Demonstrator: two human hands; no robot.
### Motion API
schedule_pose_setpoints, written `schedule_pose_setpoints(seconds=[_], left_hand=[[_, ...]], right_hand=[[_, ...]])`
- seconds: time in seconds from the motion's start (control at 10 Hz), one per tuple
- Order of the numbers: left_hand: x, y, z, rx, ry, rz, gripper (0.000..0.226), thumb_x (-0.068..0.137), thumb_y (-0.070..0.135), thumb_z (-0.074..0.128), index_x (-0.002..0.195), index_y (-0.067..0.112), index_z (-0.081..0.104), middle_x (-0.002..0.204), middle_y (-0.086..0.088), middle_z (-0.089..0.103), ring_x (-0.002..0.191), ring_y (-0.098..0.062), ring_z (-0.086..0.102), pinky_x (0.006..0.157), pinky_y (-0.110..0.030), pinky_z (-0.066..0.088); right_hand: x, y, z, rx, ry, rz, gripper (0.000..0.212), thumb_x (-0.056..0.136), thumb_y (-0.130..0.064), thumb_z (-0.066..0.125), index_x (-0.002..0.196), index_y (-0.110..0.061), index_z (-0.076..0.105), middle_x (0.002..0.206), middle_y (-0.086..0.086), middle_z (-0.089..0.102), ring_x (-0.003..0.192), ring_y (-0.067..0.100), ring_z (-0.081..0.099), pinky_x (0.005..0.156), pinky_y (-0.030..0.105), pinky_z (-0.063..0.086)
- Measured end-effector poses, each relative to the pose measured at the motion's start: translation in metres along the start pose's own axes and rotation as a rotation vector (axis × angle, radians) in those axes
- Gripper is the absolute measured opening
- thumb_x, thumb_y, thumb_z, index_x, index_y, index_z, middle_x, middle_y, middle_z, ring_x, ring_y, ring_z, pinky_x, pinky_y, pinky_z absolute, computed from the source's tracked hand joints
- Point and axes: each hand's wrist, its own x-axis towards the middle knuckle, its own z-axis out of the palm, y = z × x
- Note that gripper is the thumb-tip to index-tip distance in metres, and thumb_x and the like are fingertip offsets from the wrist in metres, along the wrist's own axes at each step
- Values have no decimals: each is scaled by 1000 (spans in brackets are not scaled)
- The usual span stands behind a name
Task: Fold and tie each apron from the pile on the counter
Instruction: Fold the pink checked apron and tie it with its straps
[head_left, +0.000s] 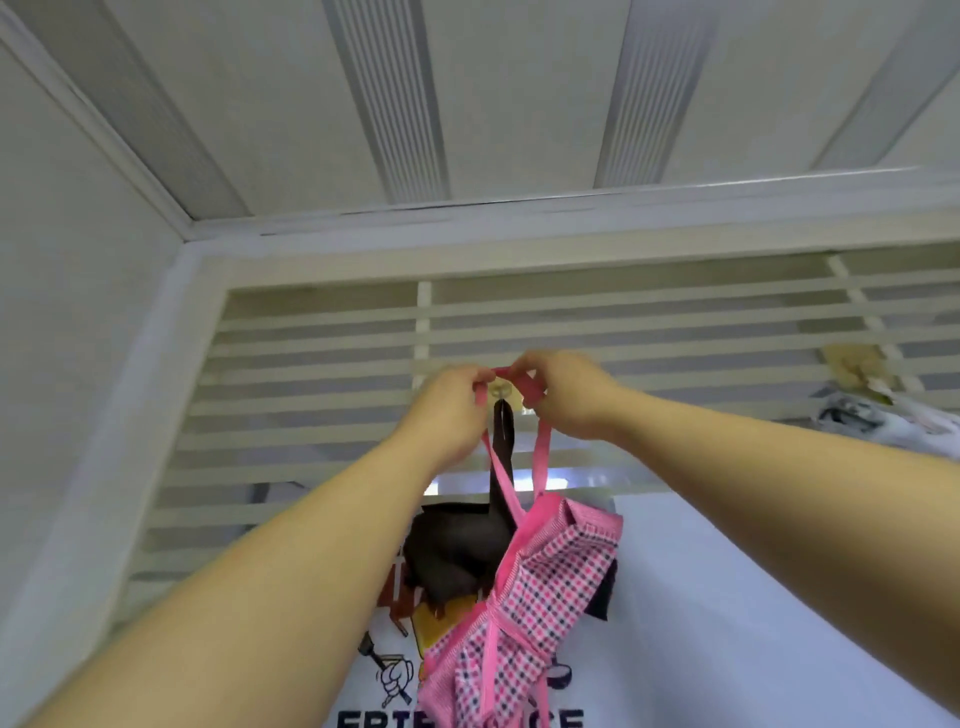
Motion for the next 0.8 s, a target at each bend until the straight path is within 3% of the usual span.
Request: schedule_pose_setpoints(seconds=[0.1,0.2,0.3,0.4,0.5,0.6,0.7,0.8], left_hand=[[12,-6,15,-15,5,-8,34,100,7,38,121,13,63,118,-8,65,98,-22,60,78,-24,42],[20,-13,23,42,-21,-11,32,99,6,39,115,8,65,115,-14,66,101,-29,61,81,-32,46],[20,-20,28,60,-47,-21,33,98,9,42,121,15,65,116,-11,66,102,-28,61,81,-31,46],[11,-25,31,-20,-78,-59,30,93,7,46,109,14,70,99,-9,71,84,-24,66,70,-28,51],[-6,-26,32,-23,-120,-79,29,91,4,47,106,10,71,96,-11,71,88,-26,65,80,-30,51],[-27,-22,30,-20,-86,-119,28,90,10,51,109,16,71,106,-8,71,100,-26,64,88,-36,50],[-60,-18,34,3,4,-152,30,90,15,50,113,21,68,108,-7,70,98,-29,63,85,-42,52],[-90,-9,30,11,122,-175,35,92,12,47,121,23,64,120,-3,65,106,-27,60,88,-44,50]], right_hand=[[15,7,15,-73,-28,-16,30,97,-9,45,123,-11,60,119,10,64,105,27,58,70,23,34],[24,11,24,-85,-47,-21,30,99,-11,42,123,-8,60,122,12,63,110,29,56,73,25,35],[28,14,31,-106,-83,9,31,97,-4,42,121,-5,61,118,13,63,106,28,58,74,25,38],[21,16,36,-76,-116,52,29,95,-3,41,112,2,63,102,17,65,94,32,60,75,32,44],[3,18,42,-31,-113,99,27,93,-2,43,112,4,62,102,17,64,99,34,60,77,34,46],[-18,12,47,16,-102,131,29,94,-7,45,115,0,64,113,19,65,103,33,60,87,36,48],[-50,4,51,128,-129,138,30,93,-11,47,115,-2,66,119,17,65,110,31,58,92,33,45],[-74,8,41,252,-61,189,28,95,-11,46,105,5,67,110,20,67,105,35,59,88,37,45]])
